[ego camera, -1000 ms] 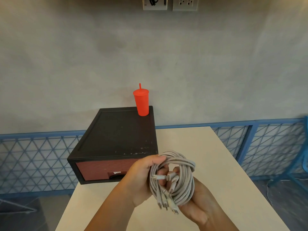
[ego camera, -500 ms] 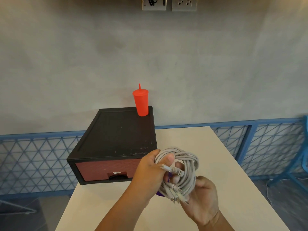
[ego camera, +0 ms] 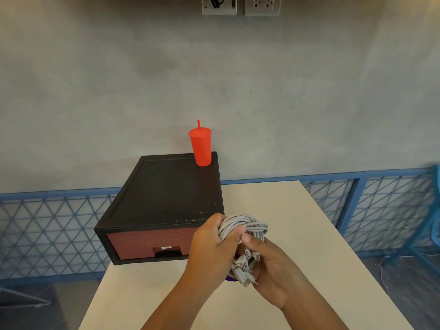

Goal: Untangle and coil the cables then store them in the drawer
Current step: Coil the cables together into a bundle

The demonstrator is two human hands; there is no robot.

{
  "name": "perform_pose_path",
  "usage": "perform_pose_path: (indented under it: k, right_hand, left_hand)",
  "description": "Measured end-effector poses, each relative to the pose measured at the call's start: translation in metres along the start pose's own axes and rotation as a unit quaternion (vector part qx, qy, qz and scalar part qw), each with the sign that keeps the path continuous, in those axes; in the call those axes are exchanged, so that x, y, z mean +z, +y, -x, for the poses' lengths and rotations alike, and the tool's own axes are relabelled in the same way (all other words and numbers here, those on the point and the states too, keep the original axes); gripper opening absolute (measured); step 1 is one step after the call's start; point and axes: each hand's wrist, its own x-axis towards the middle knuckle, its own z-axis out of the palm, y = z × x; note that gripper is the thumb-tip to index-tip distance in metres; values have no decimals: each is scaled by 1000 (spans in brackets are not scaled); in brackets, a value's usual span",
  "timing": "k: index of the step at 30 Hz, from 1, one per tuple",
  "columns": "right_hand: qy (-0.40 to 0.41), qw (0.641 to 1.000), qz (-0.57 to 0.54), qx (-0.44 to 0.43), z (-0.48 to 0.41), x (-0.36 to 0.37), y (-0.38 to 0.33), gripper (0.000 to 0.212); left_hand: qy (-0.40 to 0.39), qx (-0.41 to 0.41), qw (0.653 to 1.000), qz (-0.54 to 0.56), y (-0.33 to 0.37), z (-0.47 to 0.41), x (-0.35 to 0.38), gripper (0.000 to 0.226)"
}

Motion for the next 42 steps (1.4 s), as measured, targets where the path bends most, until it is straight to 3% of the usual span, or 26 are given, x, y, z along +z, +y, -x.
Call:
perform_pose_path:
  k: [3,8,12,16,18,20,23,27,33,39,42]
  right_hand:
    - [37,998,41,24,-2,2,-3,62]
    - [69,992,103,26,-1,8,-10,6]
    - [130,959,248,39,-2,13,-13,19]
    - [176,909,366,90,-9,17,-11,8]
    - [209,875,423,110,-11,19,-11,17]
    - [200,817,524,132,-13,23,-9,27]
    - [154,689,693,145,-13,25,1,15]
    - [89,587,793,140,-8,22,5,11]
    - [98,643,757,67,0,21,1,37]
    - [63,599,799,8,11,25,-9,28]
    - [65,611,789,8,15,25,-11,33]
  left_hand:
    - [-16,-55,996,73,-3,-1,-2,8]
    - [-82,-148,966,197,-2,0,-7,9]
    - [-68,-117,983,123,-3,0,-5,10]
    - [-14,-10,1000,-11,-6,4,1,14]
    - [9,43,997,-62,-12,7,6,18]
    - [28,73,992,-101,-17,9,10,15]
    - [44,83,988,-127,-20,12,14,26]
    - [51,63,986,-145,-24,11,16,29]
    - [101,-12,988,-116,-26,-2,3,14]
    - [117,-71,990,-30,-25,-12,-9,9]
    - [76,-136,985,75,-21,-14,-11,8]
